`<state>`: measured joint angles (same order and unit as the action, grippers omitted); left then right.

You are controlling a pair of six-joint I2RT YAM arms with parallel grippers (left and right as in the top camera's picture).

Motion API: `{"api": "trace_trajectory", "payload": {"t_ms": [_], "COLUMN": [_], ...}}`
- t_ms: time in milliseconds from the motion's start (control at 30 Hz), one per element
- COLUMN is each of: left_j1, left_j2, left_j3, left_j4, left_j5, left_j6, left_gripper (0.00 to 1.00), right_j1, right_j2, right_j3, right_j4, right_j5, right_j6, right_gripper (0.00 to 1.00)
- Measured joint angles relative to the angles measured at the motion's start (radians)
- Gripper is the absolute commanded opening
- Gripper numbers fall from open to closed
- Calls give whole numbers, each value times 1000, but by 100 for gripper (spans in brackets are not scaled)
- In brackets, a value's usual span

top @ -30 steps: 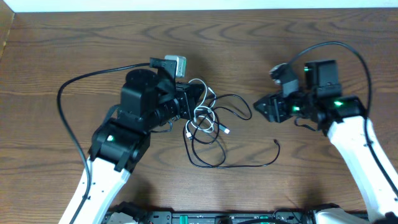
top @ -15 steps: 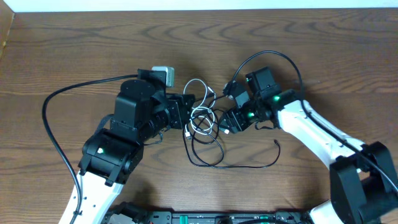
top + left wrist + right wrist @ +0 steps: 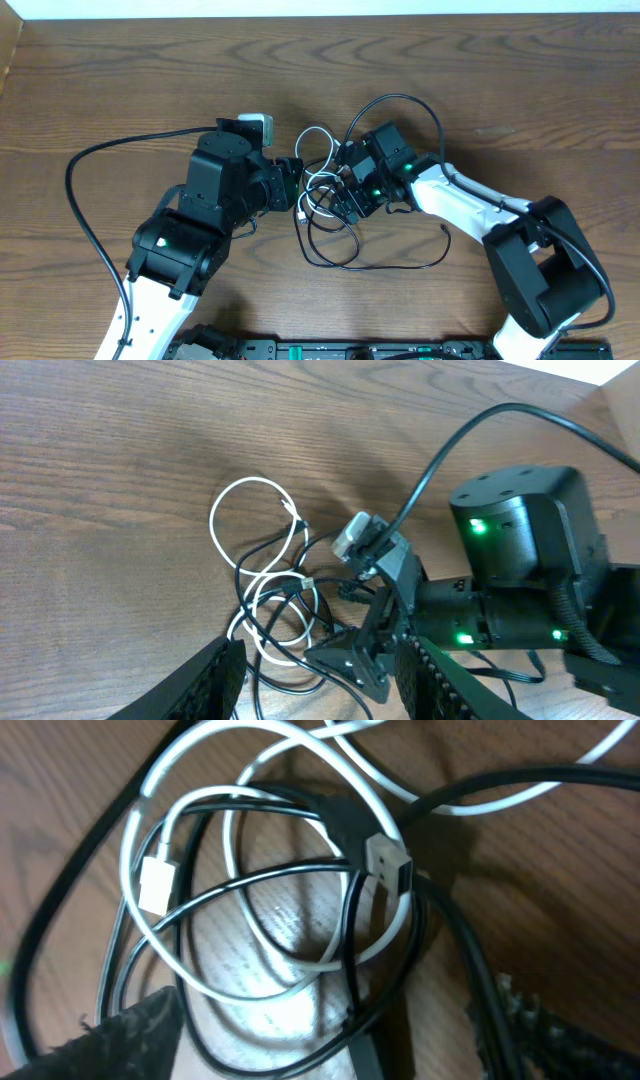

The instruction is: Untangle cables

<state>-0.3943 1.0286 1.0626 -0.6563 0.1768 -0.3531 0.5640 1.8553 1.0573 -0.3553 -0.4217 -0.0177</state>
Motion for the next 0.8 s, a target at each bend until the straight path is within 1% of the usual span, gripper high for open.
{"api": "trace_trajectory", "payload": {"t_ms": [100,167,200,233,267,333,367,400,433,467,500,533,800], "left_j1": [0,0,0,0,0,0,0,0,0,0,0,0,0], "left_j2": [0,0,0,0,0,0,0,0,0,0,0,0,0], "left_j3": [0,0,0,0,0,0,0,0,0,0,0,0,0], "left_j4": [-2,-2,-3,-5,-8,-14,-17,-18,-19,-19,-19,-19,-56], "left_j5": [0,0,0,0,0,0,0,0,0,0,0,0,-35], "left_j6": [3,6,7,8,10,11,11,11,11,11,11,11,11], "left_gripper": [53,53,53,52,53,53,53,53,53,53,52,53,53], "right_j1": [2,2,2,2,3,3,3,3,3,4,7,10,40], "right_j2": [12,17,22,26,28,38,43,50,56,60,64,68,81], "right_j3": [0,0,0,2,2,4,5,9,11,15,18,21,24], "right_j4": [22,31,33,36,37,40,43,46,50,52,54,55,55], "right_j5": [8,12,17,24,26,34,36,41,42,42,45,48,43], "right_j6": [3,3,2,2,-2,-19,-24,-27,-36,-37,-39,-42,-12], "right_gripper": [93,91,84,74,68,52,47,47,42,32,18,1,1]}}
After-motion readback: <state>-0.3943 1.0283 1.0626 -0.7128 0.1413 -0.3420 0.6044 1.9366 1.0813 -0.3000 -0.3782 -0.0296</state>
